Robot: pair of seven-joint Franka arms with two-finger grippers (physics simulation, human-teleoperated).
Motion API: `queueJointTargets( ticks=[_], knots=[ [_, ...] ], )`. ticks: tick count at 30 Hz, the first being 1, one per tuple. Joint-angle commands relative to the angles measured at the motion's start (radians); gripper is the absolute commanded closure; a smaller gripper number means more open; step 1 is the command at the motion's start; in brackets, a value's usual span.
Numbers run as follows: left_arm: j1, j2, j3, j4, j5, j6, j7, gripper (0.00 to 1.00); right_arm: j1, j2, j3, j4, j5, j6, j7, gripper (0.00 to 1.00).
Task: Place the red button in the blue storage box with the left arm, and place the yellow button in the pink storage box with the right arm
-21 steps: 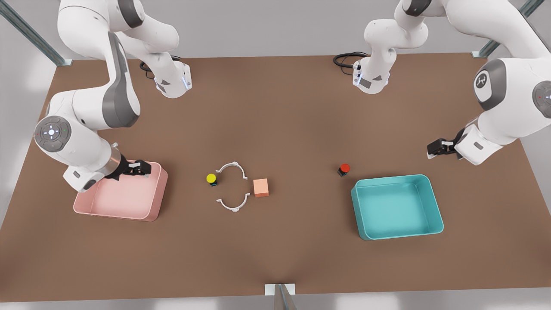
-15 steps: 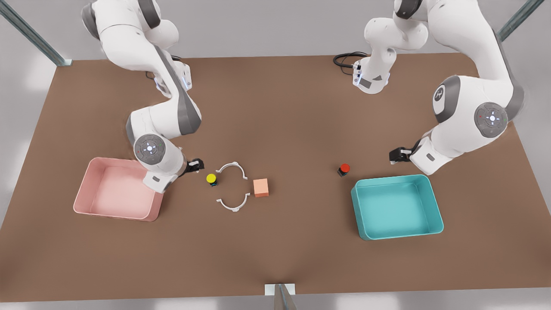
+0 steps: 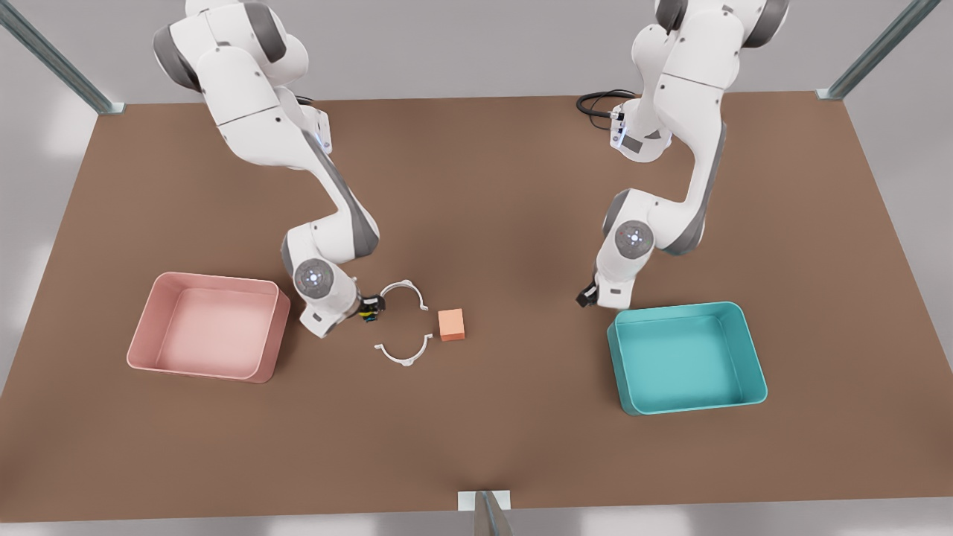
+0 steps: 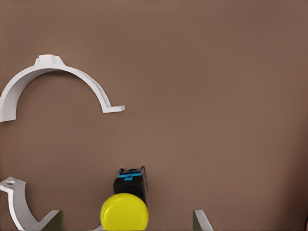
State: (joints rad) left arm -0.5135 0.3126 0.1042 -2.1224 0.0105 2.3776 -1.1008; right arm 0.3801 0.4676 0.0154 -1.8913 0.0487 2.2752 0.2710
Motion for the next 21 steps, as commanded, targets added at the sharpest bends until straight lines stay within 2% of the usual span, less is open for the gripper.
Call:
queueJointTargets(
  ticks=[1, 7, 11, 17, 20, 21],
  knots=[
    [-0.002, -0.009, 0.000, -0.033, 0.065, 0.156, -0.864, 0.00, 0.002, 0.016, 0.001, -0.006, 0.008, 0.201, 0.135, 0.00],
    [-0.023, 0.034, -0.001, -0.071, 0.066, 0.155, -0.768, 0.00, 0.003, -0.009, 0.001, -0.132, 0.008, 0.259, 0.120, 0.00],
    [-0.016, 0.060, 0.000, -0.091, 0.066, 0.153, -0.722, 0.00, -0.003, -0.003, 0.032, -0.141, 0.008, 0.262, 0.123, 0.00],
    [-0.017, 0.132, -0.001, -0.071, 0.066, 0.203, -0.720, 0.00, -0.009, 0.046, 0.031, -0.161, 0.010, 0.297, 0.122, 0.00],
    [-0.022, 0.134, 0.000, -0.071, 0.066, 0.201, -0.718, 0.54, -0.009, 0.034, 0.034, -0.195, 0.008, 0.299, 0.122, 0.00],
    [-0.022, 0.132, -0.001, -0.070, 0.066, 0.203, -0.712, 0.55, -0.009, 0.034, 0.034, -0.195, 0.008, 0.299, 0.122, 0.02]
  ],
)
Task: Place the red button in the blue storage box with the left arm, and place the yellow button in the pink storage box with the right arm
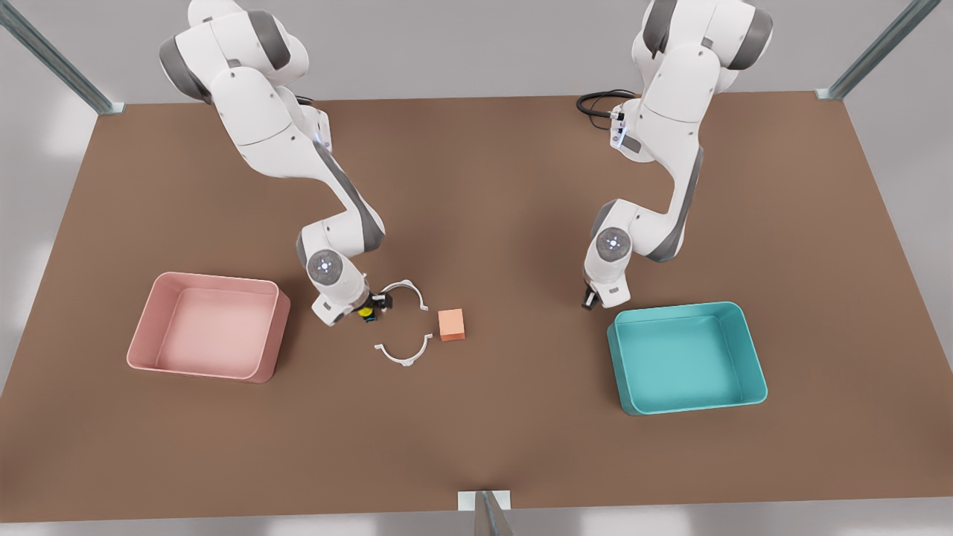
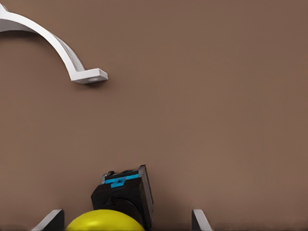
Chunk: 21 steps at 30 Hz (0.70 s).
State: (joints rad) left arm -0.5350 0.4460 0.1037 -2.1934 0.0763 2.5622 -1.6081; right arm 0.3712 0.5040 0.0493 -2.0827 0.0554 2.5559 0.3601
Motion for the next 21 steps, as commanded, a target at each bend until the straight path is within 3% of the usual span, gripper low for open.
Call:
queueJointTargets(
  ticks=[1, 2, 4, 7, 11, 14, 17, 21],
  knots=[
    [0.000, 0.000, 0.001, 0.001, 0.000, 0.016, -0.201, 0.56, 0.000, -0.002, 0.001, -0.003, 0.001, 0.018, 0.033, 0.11],
    [0.001, -0.004, -0.001, 0.004, 0.000, 0.015, -0.199, 0.59, 0.000, -0.002, 0.011, -0.003, 0.001, 0.018, 0.033, 0.28],
    [0.003, -0.009, 0.001, 0.014, 0.000, 0.012, -0.193, 0.66, 0.000, -0.001, 0.012, -0.003, 0.001, 0.018, 0.033, 0.35],
    [0.006, -0.055, 0.002, 0.021, 0.000, -0.011, -0.159, 0.67, 0.000, -0.001, 0.012, -0.002, 0.001, 0.018, 0.033, 0.45],
    [0.009, -0.256, 0.056, 0.099, -0.001, -0.321, 0.020, 0.67, -0.001, -0.004, 0.004, 0.010, 0.001, 0.015, 0.031, 0.46],
    [0.010, -0.262, 0.264, 0.213, -0.010, -0.456, 0.428, 0.66, -0.015, -0.050, -0.002, 0.036, 0.000, 0.007, 0.017, 0.46],
    [0.159, -0.040, 0.300, 0.422, -0.131, -0.476, 0.746, 0.66, -0.066, -0.108, -0.014, 0.039, -0.002, -0.046, -0.084, 0.46],
    [0.170, 0.154, 0.294, 0.581, -0.185, -0.473, 0.783, 0.64, -0.247, -0.190, -0.003, 0.073, -0.005, -0.180, -0.314, 0.45]
  ],
)
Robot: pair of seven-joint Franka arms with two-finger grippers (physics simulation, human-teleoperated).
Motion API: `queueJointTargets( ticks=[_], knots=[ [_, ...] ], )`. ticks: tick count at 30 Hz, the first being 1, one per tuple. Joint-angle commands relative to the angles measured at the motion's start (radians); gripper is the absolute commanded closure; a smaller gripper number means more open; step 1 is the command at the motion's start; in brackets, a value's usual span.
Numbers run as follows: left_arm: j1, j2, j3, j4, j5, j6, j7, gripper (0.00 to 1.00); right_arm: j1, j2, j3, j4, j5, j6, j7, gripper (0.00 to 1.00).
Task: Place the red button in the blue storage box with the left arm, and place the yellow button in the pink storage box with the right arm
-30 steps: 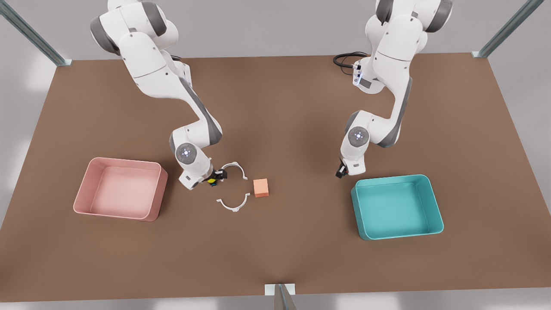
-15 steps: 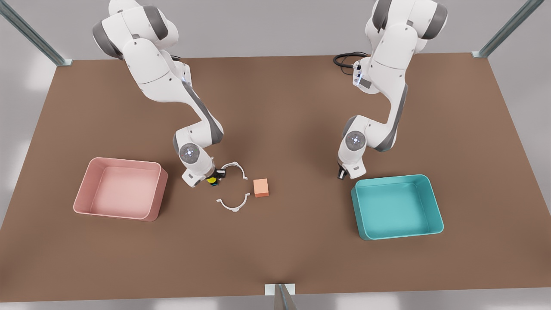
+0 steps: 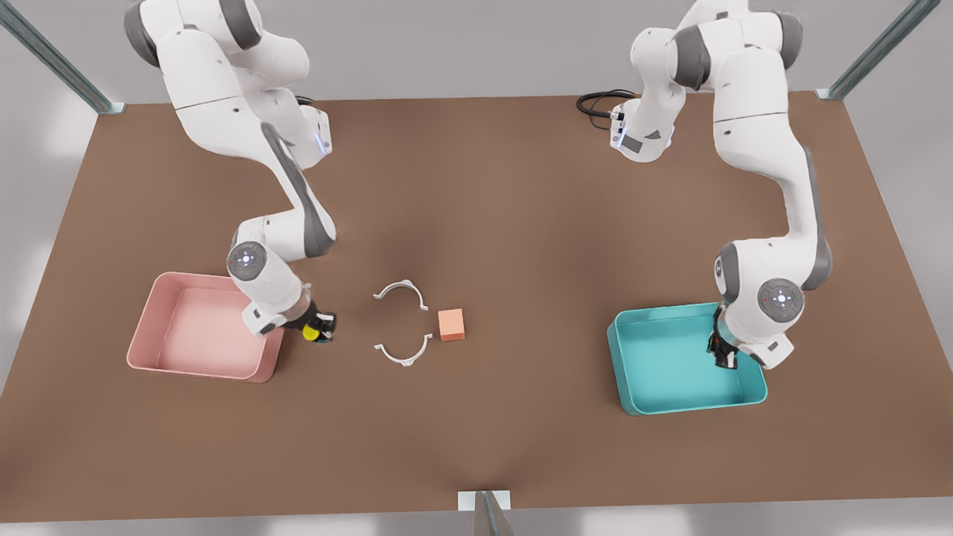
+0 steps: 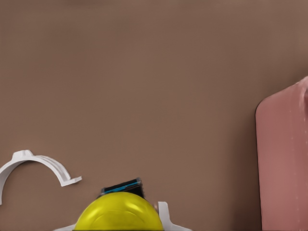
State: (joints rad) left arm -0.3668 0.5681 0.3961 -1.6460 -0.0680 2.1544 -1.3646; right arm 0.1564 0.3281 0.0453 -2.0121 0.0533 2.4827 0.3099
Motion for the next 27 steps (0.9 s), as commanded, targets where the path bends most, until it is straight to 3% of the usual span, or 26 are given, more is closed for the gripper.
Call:
queueJointTargets(
  ticks=[1, 2, 3, 7, 9, 10, 12, 13, 15, 16, 17, 19, 27],
  knots=[
    [0.003, 0.050, -0.019, 0.034, -0.039, -0.061, 0.539, 0.61, -0.067, -0.017, 0.002, 0.021, -0.003, -0.134, -0.318, 0.45],
    [0.002, 0.065, -0.023, 0.034, -0.039, -0.057, 0.542, 0.40, -0.130, -0.021, 0.025, 0.024, -0.003, -0.143, -0.370, 0.45],
    [0.000, 0.073, -0.036, 0.034, -0.039, -0.047, 0.541, 0.00, -0.172, -0.023, 0.022, 0.024, -0.003, -0.159, -0.433, 0.45],
    [0.002, 0.021, -0.034, 0.043, -0.039, -0.117, 0.714, 0.00, -0.265, -0.038, 0.013, 0.038, -0.001, -0.208, -0.587, 0.46],
    [-0.006, -0.111, -0.036, 0.130, -0.039, -0.355, 1.113, 0.00, -0.305, -0.047, -0.005, 0.038, -0.001, -0.274, -0.646, 0.46],
    [-0.009, -0.136, -0.037, 0.251, -0.027, -0.496, 1.130, 0.00, -0.307, -0.060, -0.010, 0.030, -0.001, -0.303, -0.643, 0.46],
    [0.210, -0.315, -0.321, 0.250, 0.045, -0.554, 1.271, 0.00, -0.317, -0.061, -0.010, 0.010, 0.000, -0.352, -0.641, 0.46],
    [0.279, -0.376, -0.399, 0.247, 0.074, -0.596, 1.397, 0.00, -0.325, -0.060, -0.010, -0.005, 0.000, -0.361, -0.641, 0.45],
    [0.276, -0.399, -0.398, 0.255, 0.082, -0.631, 1.395, 0.00, -0.317, -0.058, -0.010, 0.012, 0.003, -0.369, -0.626, 0.13],
    [0.276, -0.399, -0.398, 0.255, 0.080, -0.633, 1.395, 0.00, -0.305, -0.072, -0.012, 0.048, 0.003, -0.369, -0.617, 0.02],
    [0.276, -0.399, -0.398, 0.255, 0.080, -0.633, 1.395, 0.00, -0.195, -0.096, -0.079, 0.220, 0.003, -0.509, -0.526, 0.00],
    [0.276, -0.399, -0.398, 0.255, 0.080, -0.648, 1.401, 0.00, -0.115, -0.092, -0.099, 0.496, -0.049, -0.746, -0.371, 0.00],
    [0.273, -0.398, -0.398, 0.255, 0.082, -0.646, 1.401, 0.00, -0.101, -0.021, -0.113, 0.619, -0.055, -0.851, -0.348, 0.00]
  ],
)
